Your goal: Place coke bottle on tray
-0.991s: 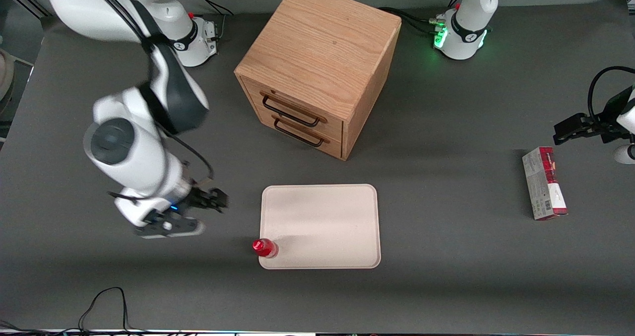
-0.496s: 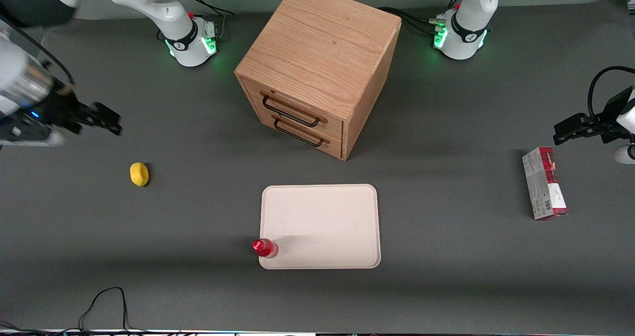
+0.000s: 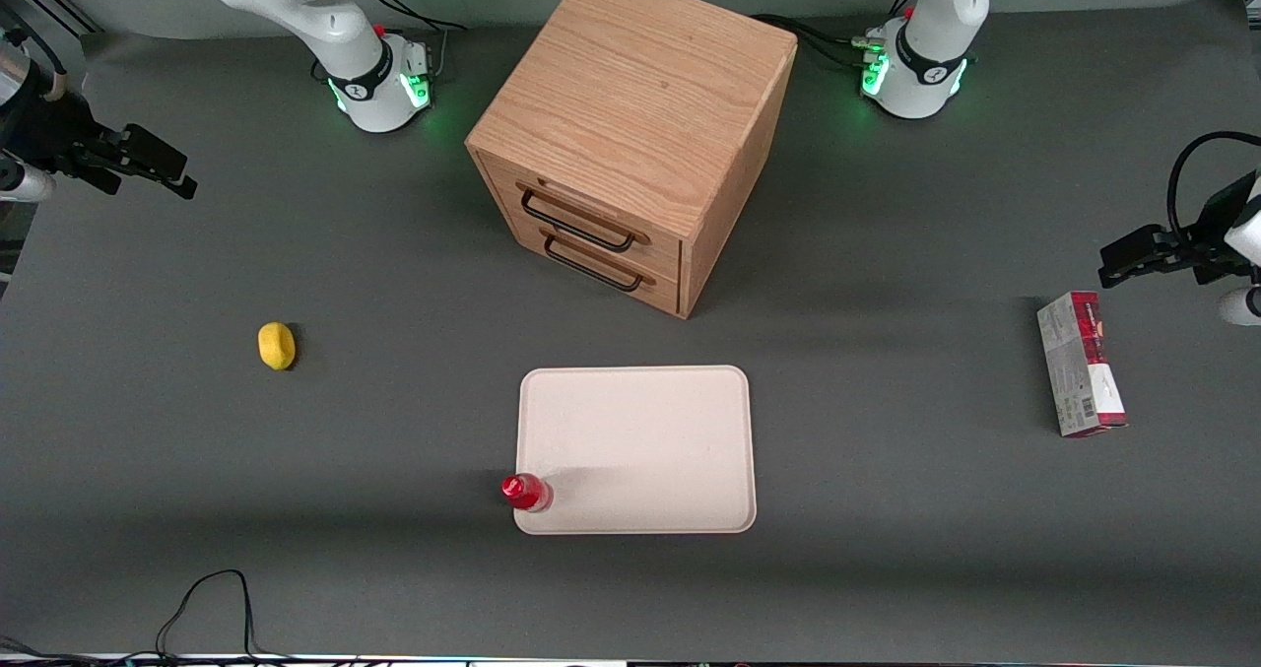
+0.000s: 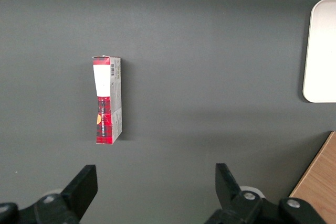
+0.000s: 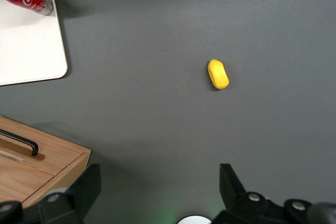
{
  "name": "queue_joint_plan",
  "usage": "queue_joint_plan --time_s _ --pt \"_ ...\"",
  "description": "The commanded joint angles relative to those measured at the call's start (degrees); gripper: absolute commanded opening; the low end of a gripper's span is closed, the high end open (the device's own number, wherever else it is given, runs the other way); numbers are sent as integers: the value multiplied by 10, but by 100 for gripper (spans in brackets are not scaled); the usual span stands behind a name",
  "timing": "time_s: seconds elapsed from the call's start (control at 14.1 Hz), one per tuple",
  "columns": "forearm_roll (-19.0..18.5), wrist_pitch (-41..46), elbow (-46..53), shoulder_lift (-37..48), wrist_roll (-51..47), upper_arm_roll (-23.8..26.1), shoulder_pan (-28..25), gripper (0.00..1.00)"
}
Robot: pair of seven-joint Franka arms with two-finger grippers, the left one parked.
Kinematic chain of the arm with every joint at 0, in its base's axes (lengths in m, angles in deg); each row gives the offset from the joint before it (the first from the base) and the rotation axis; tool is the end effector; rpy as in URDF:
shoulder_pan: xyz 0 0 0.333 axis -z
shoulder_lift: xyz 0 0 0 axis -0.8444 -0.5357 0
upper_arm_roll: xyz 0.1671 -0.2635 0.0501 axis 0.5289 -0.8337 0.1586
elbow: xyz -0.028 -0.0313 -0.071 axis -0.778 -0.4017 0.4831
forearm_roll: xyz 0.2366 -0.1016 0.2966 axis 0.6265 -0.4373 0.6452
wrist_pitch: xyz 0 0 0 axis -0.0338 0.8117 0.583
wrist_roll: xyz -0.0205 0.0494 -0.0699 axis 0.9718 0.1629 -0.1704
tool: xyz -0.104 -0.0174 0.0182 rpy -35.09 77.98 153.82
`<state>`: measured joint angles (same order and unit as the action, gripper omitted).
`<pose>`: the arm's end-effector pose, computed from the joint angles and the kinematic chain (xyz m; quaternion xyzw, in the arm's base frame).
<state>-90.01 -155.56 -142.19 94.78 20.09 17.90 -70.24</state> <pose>0.4788 -0.0028 0.6235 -0.9977 0.0663 0.0069 0.0140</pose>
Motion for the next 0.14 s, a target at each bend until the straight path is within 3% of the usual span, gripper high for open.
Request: queue_joint_plan --time_s 0.0,0.07 --pt "12 3 -6 1 -4 0 -4 100" --pt "11 3 -5 -2 -4 1 -4 100"
